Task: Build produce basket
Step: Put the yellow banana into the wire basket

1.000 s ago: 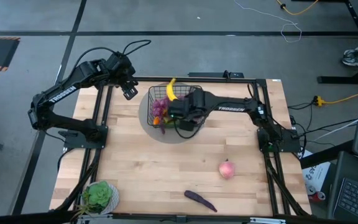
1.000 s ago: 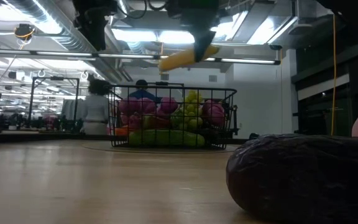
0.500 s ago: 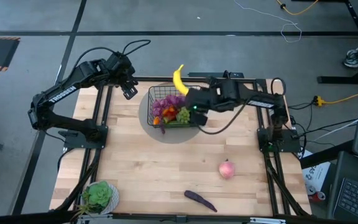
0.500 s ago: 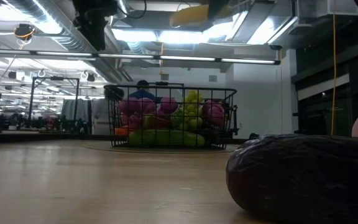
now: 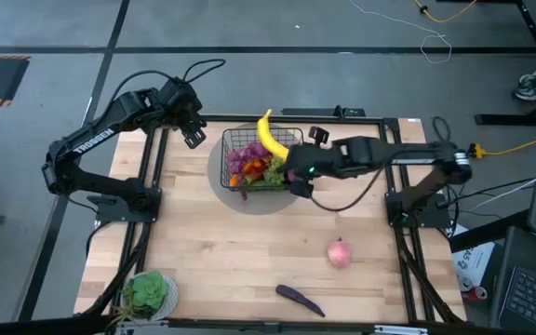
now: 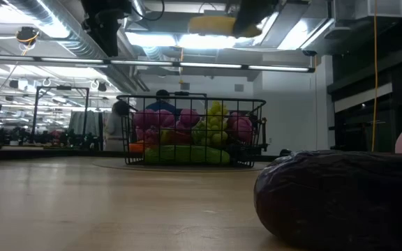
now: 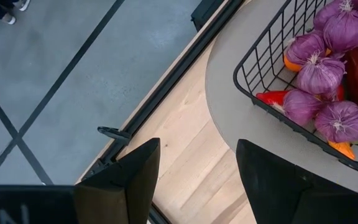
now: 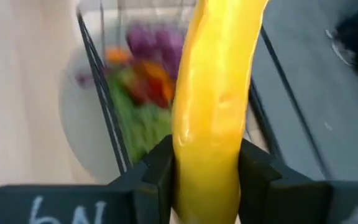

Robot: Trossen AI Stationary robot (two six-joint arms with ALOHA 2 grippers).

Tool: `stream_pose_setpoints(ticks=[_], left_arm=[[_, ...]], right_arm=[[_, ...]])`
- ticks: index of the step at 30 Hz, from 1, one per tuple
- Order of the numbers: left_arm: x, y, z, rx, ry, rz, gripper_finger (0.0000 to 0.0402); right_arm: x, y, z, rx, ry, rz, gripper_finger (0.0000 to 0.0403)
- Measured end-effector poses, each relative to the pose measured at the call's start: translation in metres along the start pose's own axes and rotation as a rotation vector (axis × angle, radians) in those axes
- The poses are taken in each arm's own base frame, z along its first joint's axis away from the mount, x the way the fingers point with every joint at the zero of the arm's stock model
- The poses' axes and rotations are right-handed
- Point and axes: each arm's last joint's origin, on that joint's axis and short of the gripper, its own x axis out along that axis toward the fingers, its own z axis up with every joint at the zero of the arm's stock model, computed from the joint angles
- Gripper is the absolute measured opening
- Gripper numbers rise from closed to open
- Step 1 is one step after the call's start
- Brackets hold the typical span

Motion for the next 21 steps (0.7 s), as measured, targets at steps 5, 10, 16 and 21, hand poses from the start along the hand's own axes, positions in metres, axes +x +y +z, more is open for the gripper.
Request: stream_pose_setpoints(ticks=[5, 10, 16, 21], left_arm=[[0.000, 0.000, 0.000, 0.000, 0.000, 0.000, 0.0208], [0.000, 0.000, 0.001, -0.002, -0.005, 0.000, 0.0208], [0.000, 0.000, 0.001, -0.003, -0.006, 0.000, 0.0208], [0.000, 0.000, 0.001, -0.003, -0.006, 0.002, 0.0208]], right_arm=[[0.034, -0.007, -0.030, 0.109, -0.163, 0.126, 0.0111], [0.073, 0.003, -0.044, 0.178, -0.334, 0.221, 0.0111], [0.090, 0.011, -0.039, 0.213, -0.433, 0.243, 0.0111], [0.093, 0.013, -0.025, 0.250, -0.423, 0.257, 0.0111]])
